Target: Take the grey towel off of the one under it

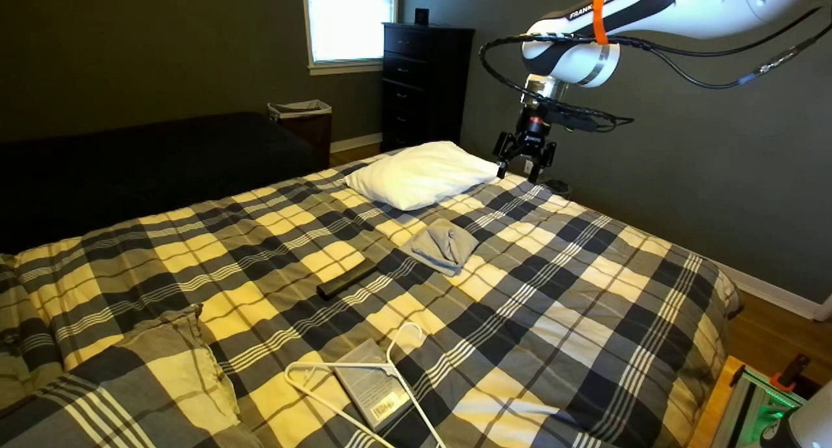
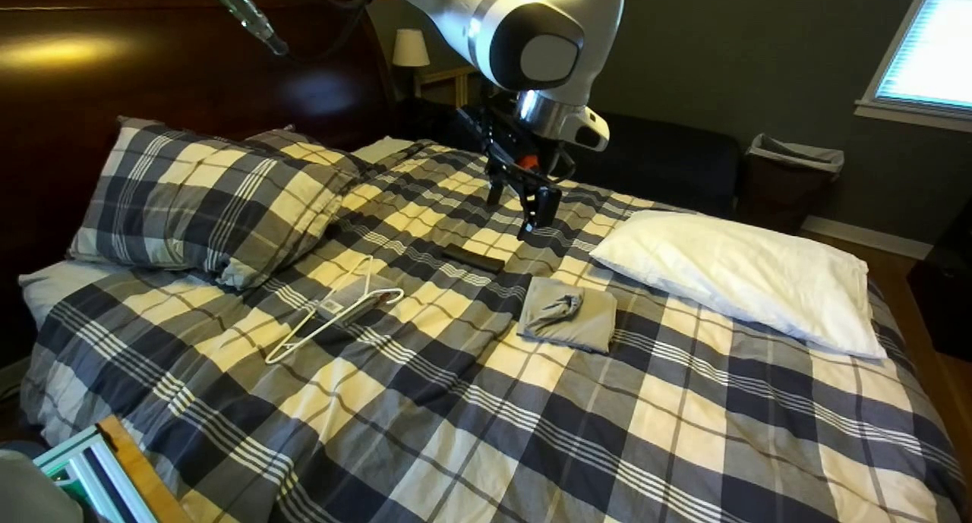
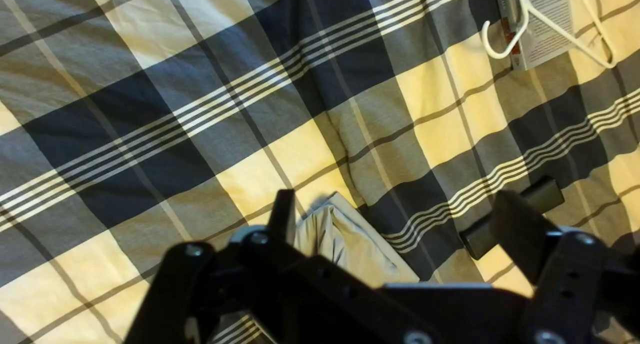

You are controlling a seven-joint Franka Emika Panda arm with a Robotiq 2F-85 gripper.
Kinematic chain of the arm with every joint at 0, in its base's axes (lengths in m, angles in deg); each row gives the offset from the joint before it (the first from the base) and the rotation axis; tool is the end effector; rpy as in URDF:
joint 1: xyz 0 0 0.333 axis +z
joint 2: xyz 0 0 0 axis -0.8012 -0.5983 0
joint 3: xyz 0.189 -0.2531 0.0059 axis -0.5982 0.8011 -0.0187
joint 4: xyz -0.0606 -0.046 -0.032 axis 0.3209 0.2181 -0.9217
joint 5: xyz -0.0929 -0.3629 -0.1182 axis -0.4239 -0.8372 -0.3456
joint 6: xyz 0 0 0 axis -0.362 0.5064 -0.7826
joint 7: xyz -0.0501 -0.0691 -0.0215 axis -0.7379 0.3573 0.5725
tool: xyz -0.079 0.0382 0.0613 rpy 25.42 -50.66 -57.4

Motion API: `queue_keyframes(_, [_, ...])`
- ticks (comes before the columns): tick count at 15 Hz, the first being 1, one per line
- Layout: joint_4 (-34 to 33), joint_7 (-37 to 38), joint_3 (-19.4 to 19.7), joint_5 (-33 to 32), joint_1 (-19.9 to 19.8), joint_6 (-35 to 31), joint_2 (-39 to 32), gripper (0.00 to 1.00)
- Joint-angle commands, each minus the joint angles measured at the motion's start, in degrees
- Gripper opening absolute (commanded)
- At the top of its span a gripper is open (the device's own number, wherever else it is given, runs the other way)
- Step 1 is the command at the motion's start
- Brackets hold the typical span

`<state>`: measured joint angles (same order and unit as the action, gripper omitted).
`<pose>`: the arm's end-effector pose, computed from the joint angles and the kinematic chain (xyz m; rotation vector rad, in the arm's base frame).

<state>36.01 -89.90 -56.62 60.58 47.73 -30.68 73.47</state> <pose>0.6012 -0.1453 0.4002 -2.8656 0.5175 0.1211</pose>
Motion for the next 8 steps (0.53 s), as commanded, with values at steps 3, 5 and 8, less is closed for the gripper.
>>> queue_keyframes(3, [-4.46, 8.43, -2.40, -2.74, 0.04, -4.43, -5.73, 1.00])
queue_keyframes(5, [-9.80, 11.06, -2.52, -9.10, 1.33, -4.73, -10.71, 1.00])
queue_keyframes(8, [-20.00, 16.33, -2.49, -15.66, 3.15, -3.58, -19.99, 1.00])
